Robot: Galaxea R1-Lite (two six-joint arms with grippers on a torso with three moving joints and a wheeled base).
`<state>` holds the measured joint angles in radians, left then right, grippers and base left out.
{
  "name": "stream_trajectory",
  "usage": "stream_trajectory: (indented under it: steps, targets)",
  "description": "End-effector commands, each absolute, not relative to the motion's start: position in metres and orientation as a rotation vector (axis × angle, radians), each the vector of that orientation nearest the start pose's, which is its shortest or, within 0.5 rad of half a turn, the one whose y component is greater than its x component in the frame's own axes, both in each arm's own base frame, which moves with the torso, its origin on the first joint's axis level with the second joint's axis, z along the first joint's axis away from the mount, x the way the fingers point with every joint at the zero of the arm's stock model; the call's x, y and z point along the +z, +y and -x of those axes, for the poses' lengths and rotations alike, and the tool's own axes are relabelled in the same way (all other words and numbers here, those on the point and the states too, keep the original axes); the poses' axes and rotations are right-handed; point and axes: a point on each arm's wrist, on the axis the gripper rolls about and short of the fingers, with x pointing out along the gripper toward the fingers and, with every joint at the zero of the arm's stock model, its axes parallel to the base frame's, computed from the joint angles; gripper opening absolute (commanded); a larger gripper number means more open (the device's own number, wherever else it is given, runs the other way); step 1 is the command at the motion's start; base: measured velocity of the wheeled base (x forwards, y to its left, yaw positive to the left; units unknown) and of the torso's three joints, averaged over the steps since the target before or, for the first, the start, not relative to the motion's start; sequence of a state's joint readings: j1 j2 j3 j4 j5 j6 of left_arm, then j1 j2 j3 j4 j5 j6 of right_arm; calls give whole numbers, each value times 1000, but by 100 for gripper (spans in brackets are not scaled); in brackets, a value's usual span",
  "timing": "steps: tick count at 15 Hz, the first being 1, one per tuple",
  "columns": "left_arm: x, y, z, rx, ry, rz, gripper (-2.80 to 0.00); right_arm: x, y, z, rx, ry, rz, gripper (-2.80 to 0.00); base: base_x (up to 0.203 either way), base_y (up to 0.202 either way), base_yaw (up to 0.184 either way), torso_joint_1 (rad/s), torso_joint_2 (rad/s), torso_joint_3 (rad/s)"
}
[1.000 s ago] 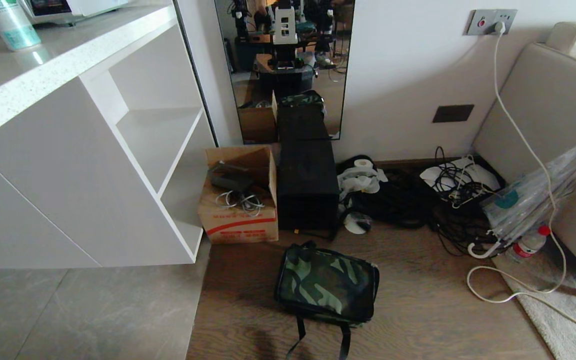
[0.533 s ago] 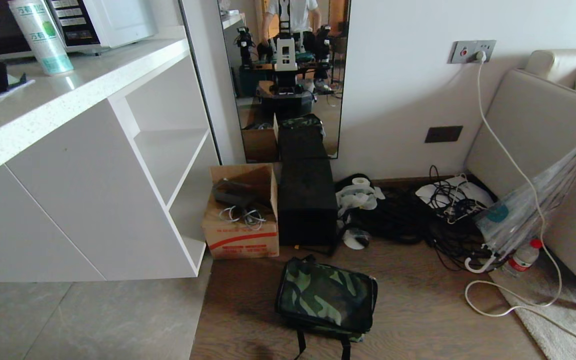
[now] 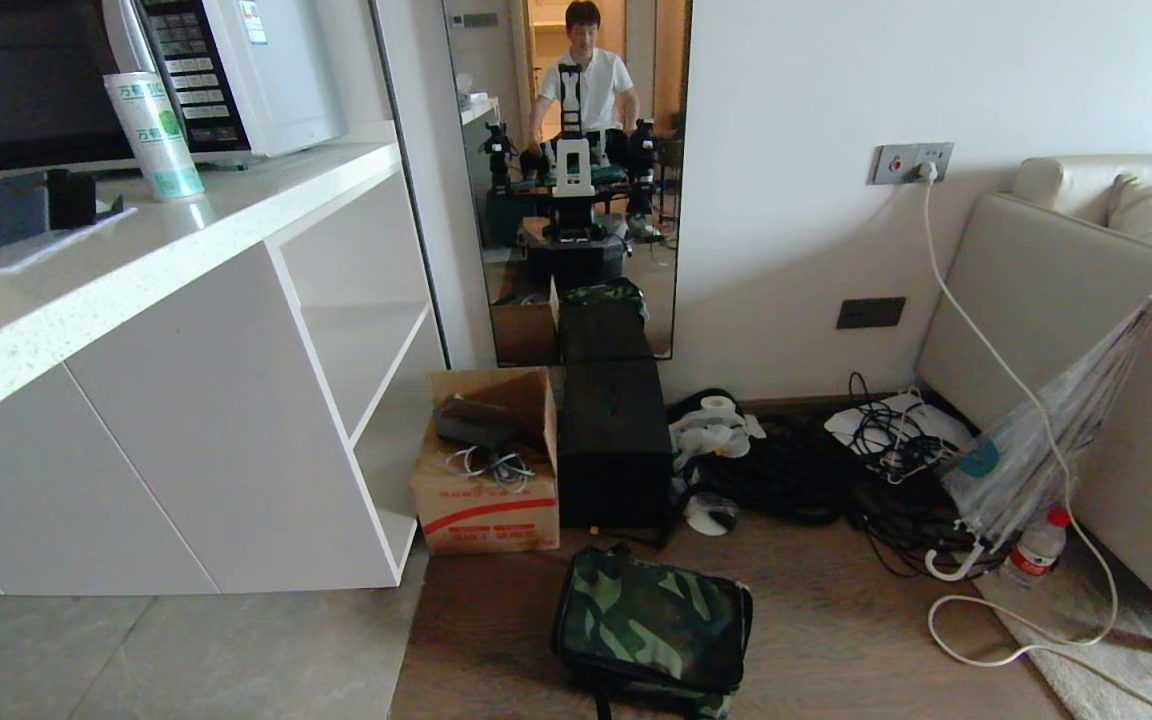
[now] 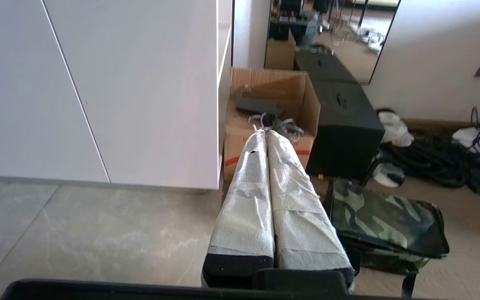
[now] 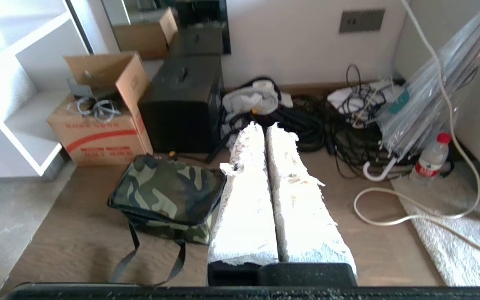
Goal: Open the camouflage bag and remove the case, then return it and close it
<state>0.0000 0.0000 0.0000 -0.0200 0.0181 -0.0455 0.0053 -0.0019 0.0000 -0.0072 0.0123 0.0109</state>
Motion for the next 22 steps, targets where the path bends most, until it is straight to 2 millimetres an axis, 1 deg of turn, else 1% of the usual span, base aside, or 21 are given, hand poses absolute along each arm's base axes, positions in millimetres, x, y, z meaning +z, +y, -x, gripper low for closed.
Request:
stream_trajectory:
  steps: [1, 6, 22]
  targets:
    - [75, 0, 22, 18, -13, 43, -280, 76, 0, 23, 18, -5, -11, -280, 0, 0, 0, 2, 11, 202]
    - [75, 0, 22, 18, -14, 42, -280, 76, 0, 23, 18, -7, -11, -280, 0, 0, 0, 2, 3, 106]
    - [75, 0, 22, 18, -14, 42, -280, 76, 0, 23, 19, -6, -11, -280, 0, 0, 0, 0, 0, 0]
